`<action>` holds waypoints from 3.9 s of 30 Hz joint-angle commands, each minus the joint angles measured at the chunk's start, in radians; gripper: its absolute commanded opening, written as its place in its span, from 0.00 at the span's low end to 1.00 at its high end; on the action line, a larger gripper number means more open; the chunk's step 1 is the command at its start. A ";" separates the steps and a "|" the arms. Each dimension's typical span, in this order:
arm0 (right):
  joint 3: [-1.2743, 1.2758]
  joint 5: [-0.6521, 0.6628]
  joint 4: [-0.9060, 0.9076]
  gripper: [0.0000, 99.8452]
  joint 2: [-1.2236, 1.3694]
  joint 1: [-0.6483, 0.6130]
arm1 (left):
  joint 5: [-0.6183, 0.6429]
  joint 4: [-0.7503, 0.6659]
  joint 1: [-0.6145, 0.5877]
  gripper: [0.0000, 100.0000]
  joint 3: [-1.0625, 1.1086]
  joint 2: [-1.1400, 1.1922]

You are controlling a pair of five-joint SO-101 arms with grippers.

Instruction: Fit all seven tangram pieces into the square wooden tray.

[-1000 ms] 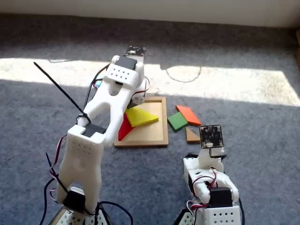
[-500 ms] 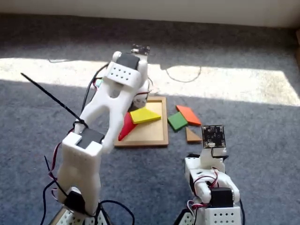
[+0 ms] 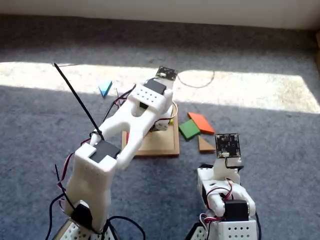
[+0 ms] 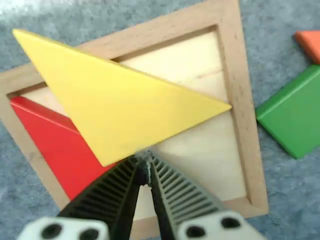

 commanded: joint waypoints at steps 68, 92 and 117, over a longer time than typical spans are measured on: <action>0.093 0.009 -0.004 0.01 -0.015 0.013 | -0.014 -0.166 -0.082 0.00 0.361 -0.595; 0.056 0.008 -0.111 0.01 -0.015 0.030 | -0.163 -0.330 -0.625 0.00 1.176 -1.524; -0.638 0.000 -0.739 0.01 0.912 -0.561 | -0.161 -0.509 -0.955 0.00 1.512 -1.638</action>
